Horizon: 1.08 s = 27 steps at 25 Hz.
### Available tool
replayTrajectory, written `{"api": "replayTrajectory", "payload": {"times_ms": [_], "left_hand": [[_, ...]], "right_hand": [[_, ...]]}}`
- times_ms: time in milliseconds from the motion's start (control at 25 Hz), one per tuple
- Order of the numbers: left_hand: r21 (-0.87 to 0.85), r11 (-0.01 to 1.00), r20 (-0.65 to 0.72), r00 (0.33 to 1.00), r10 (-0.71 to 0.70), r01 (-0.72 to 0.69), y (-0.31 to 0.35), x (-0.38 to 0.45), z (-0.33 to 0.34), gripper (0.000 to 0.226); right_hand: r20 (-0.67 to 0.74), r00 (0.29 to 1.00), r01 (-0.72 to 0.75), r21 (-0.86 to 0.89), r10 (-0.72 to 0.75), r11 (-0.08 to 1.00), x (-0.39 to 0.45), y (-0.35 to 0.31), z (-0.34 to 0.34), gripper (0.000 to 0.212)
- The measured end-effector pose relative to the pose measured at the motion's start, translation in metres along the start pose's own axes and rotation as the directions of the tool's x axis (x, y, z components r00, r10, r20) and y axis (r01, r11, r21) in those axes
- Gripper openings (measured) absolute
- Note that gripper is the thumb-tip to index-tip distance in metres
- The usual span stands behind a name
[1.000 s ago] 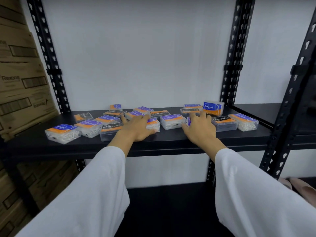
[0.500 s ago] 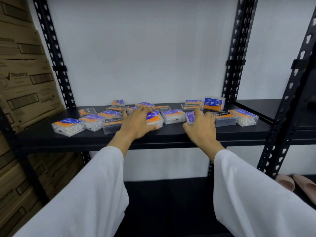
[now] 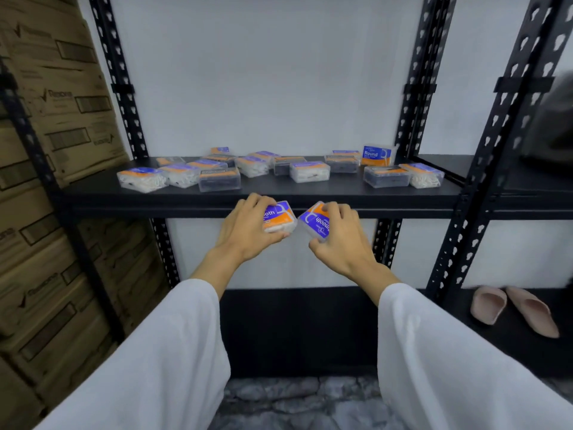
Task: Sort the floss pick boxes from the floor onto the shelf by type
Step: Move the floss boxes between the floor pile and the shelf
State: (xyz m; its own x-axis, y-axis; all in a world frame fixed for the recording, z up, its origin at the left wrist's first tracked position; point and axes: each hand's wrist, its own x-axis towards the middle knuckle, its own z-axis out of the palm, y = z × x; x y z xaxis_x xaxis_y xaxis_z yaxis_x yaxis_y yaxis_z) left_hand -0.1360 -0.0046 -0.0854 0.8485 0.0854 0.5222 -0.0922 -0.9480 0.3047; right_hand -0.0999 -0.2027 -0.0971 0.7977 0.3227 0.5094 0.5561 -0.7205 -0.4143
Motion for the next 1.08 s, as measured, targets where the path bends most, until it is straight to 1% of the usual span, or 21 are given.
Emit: {"api": "replayTrajectory", "payload": {"times_ms": [120, 280, 360, 440, 520, 560, 640, 720, 800, 880, 960, 1000, 1080], "left_hand": [[-0.014, 0.997, 0.078, 0.994, -0.078, 0.079, -0.020, -0.028, 0.029, 0.068], [-0.047, 0.992, 0.175, 0.978, -0.111, 0.121, -0.046, -0.061, 0.077, 0.068], [-0.045, 0.989, 0.225, 0.966, -0.128, 0.142, -0.056, -0.083, 0.108, 0.068], [-0.045, 0.977, 0.279, 0.942, -0.188, 0.208, -0.067, -0.111, 0.140, 0.066], [-0.024, 0.959, 0.355, 0.899, -0.254, 0.281, -0.081, -0.143, 0.176, 0.064], [-0.008, 0.950, 0.401, 0.871, -0.283, 0.312, -0.088, -0.161, 0.195, 0.063], [0.003, 0.927, 0.491, 0.807, -0.327, 0.374, -0.102, -0.193, 0.230, 0.065], [-0.016, 0.897, 0.548, 0.754, -0.361, 0.442, -0.116, -0.220, 0.266, 0.068], [-0.038, 0.881, 0.592, 0.721, -0.361, 0.472, -0.124, -0.243, 0.297, 0.069], [-0.039, 0.870, 0.653, 0.671, -0.351, 0.492, -0.131, -0.267, 0.328, 0.070], [-0.026, 0.859, 0.699, 0.623, -0.350, 0.512, -0.139, -0.289, 0.357, 0.073], [-0.009, 0.857, 0.714, 0.604, -0.355, 0.515, -0.142, -0.297, 0.368, 0.072], [0.053, 0.861, 0.739, 0.560, -0.374, 0.505, -0.149, -0.308, 0.387, 0.067]], "right_hand": [[0.067, 0.998, -0.017, 0.010, 0.016, 1.000, -0.023, 0.009, 0.033, 0.058], [0.167, 0.984, -0.066, 0.002, 0.065, 0.998, -0.055, 0.024, 0.081, 0.071], [0.229, 0.967, -0.119, 0.001, 0.115, 0.993, -0.074, 0.039, 0.111, 0.076], [0.292, 0.940, -0.183, -0.006, 0.177, 0.983, -0.096, 0.057, 0.143, 0.083], [0.393, 0.888, -0.244, -0.038, 0.239, 0.969, -0.119, 0.079, 0.178, 0.090], [0.441, 0.857, -0.274, -0.050, 0.267, 0.961, -0.133, 0.091, 0.195, 0.089], [0.503, 0.810, -0.325, -0.043, 0.301, 0.945, -0.161, 0.113, 0.228, 0.079], [0.560, 0.766, -0.363, -0.030, 0.316, 0.931, -0.190, 0.135, 0.261, 0.070], [0.624, 0.705, -0.398, -0.046, 0.337, 0.916, -0.215, 0.154, 0.291, 0.067], [0.667, 0.661, -0.378, -0.098, 0.343, 0.921, -0.237, 0.172, 0.318, 0.072], [0.706, 0.625, -0.311, -0.167, 0.334, 0.936, -0.254, 0.188, 0.343, 0.078], [0.722, 0.605, -0.287, -0.196, 0.336, 0.938, -0.262, 0.194, 0.354, 0.080], [0.741, 0.572, -0.283, -0.224, 0.352, 0.932, -0.273, 0.205, 0.374, 0.084]]}}
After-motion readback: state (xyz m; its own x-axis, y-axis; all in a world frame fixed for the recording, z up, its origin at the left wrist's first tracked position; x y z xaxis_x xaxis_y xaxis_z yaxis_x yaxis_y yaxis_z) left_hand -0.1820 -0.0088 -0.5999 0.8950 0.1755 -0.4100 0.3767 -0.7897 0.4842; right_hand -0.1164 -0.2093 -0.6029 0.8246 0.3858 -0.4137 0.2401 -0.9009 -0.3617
